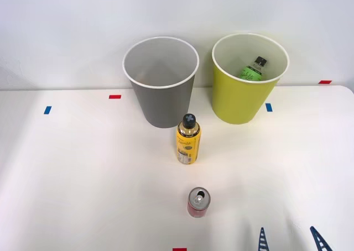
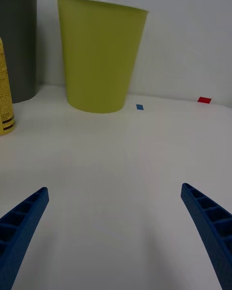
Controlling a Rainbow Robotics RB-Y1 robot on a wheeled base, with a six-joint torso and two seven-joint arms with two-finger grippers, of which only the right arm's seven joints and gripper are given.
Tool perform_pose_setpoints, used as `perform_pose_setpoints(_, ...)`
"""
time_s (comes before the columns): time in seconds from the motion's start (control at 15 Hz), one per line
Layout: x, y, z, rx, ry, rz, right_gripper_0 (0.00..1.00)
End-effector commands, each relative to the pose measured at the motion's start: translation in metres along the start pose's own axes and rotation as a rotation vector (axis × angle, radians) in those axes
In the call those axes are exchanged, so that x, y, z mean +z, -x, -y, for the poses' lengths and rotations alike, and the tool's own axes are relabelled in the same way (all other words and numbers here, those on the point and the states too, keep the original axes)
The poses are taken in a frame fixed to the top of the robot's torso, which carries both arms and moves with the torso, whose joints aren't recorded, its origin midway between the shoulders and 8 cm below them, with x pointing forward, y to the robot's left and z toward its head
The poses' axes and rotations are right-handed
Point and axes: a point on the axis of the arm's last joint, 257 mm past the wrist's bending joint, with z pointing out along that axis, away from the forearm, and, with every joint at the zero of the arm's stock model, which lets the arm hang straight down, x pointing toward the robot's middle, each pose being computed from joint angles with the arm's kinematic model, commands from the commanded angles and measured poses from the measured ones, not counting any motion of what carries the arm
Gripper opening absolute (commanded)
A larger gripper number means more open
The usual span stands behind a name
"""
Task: Put cans in the gray bin, plastic bottles in the light green bin
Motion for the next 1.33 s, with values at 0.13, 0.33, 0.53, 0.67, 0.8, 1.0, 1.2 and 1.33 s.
perform_pose_setpoints(0.13, 0.0001, 0.0001, 0.0001, -0.001, 0.001, 0.0, 0.94)
perform_pose_setpoints(0.33, 0.0001, 0.0001, 0.0001, -0.001, 0.001, 0.0, 0.94)
perform_pose_setpoints(0.53, 0.0001, 0.0001, 0.0001, -0.001, 0.001, 0.0, 0.94)
perform_pose_setpoints(0.67, 0.0001, 0.0001, 0.0001, -0.001, 0.001, 0.0, 0.94)
perform_pose_setpoints(0.8, 0.0001, 0.0001, 0.0001, -0.001, 0.001, 0.0, 0.94)
perform_pose_setpoints(1.0, 0.0001, 0.0001, 0.0001, -0.001, 0.001, 0.0, 0.94)
perform_pose_setpoints(1.2, 0.0001, 0.0001, 0.0001, -0.001, 0.001, 0.0, 0.94)
perform_pose_setpoints(1.33, 0.0001, 0.0001, 0.0001, -0.001, 0.001, 0.0, 0.94)
